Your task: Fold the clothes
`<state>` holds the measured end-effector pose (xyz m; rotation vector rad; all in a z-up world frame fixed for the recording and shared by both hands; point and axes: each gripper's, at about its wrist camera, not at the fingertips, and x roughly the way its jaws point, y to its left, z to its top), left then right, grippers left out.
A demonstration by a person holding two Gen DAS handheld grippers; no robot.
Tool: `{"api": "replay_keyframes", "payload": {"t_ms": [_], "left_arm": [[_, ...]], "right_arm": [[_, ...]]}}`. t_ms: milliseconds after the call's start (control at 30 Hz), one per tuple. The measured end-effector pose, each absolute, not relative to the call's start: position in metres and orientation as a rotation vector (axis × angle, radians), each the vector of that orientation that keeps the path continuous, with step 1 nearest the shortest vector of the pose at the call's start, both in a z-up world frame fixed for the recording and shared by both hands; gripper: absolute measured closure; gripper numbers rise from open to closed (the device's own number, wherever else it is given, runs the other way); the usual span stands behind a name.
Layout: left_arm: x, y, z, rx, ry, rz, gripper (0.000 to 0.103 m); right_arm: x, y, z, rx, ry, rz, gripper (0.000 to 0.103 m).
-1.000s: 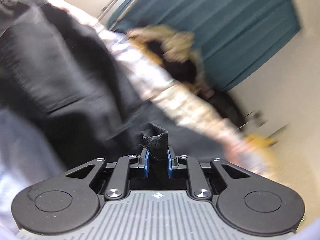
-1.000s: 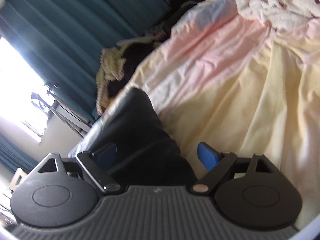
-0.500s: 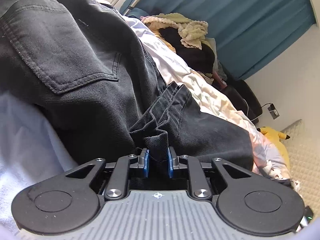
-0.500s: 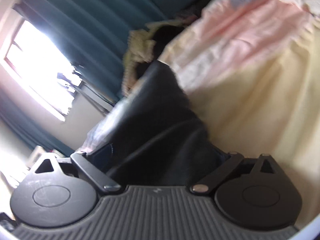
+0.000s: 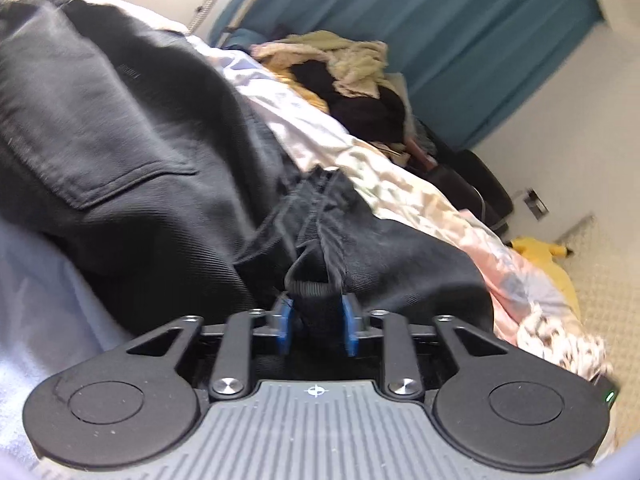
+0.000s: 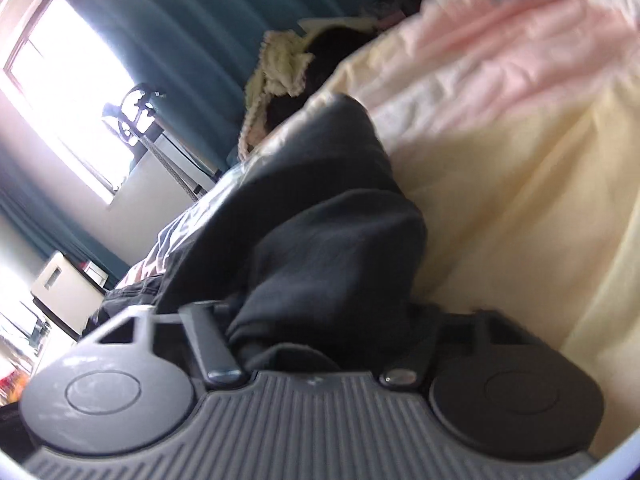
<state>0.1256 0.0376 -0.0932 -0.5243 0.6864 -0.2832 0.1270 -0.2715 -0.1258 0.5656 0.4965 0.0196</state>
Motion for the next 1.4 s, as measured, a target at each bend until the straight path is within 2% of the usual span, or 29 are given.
{"api": "replay_keyframes", "payload": {"t_ms": [33,67,167,267,367,500,733,867,1033,1133,1233,1400], "left_arm": [[0.120,0.036,-0.087,-0.497,0.653,-0.280,0.060],[0.114,0.034,-0.080,-0.474,0.610,-0.280,0.050],[0.100,0.035,-0.066,-0.477,0.491,-0.298,0.040],[0.102,0.034,-0.063,-0.451,0.441,-0.248,0.039],[0.124,0.025,-0.066,-0.311,0.490,-0.142,0.039],[0.139,0.018,-0.069,-0.286,0.505,-0.166,0.039],[0.131,-0.067,-0.089,-0.109,0.673,-0.422,0.039],[0.113,-0.112,-0.111,0.004,0.656,-0.435,0.039],[0.109,-0.115,-0.114,0.054,0.613,-0.436,0.038],[0.104,-0.105,-0.099,0.026,0.625,-0.445,0.033],[0.089,-0.087,-0.080,0.020,0.568,-0.442,0.016],[0.060,-0.042,-0.045,0.034,0.485,-0.339,0.014]], "right_arm": [[0.123,-0.263,-0.112,0.480,0.444,-0.002,0.078],[0.120,-0.261,-0.102,0.475,0.401,-0.010,0.081],[0.116,-0.274,-0.085,0.581,0.347,-0.027,0.084],[0.105,-0.283,-0.078,0.587,0.318,-0.052,0.087],[0.084,-0.284,-0.057,0.581,0.232,-0.056,0.087],[0.053,-0.290,-0.021,0.528,0.117,-0.018,0.087],[0.006,-0.338,0.005,0.638,0.017,-0.085,0.087],[-0.019,-0.368,-0.005,0.700,0.040,-0.205,0.087],[-0.020,-0.396,-0.041,0.816,0.144,-0.320,0.087],[-0.018,-0.383,-0.033,0.742,0.099,-0.298,0.086],[-0.015,-0.373,-0.028,0.685,0.069,-0.271,0.086],[-0.007,-0.356,-0.015,0.595,0.066,-0.262,0.085]]}}
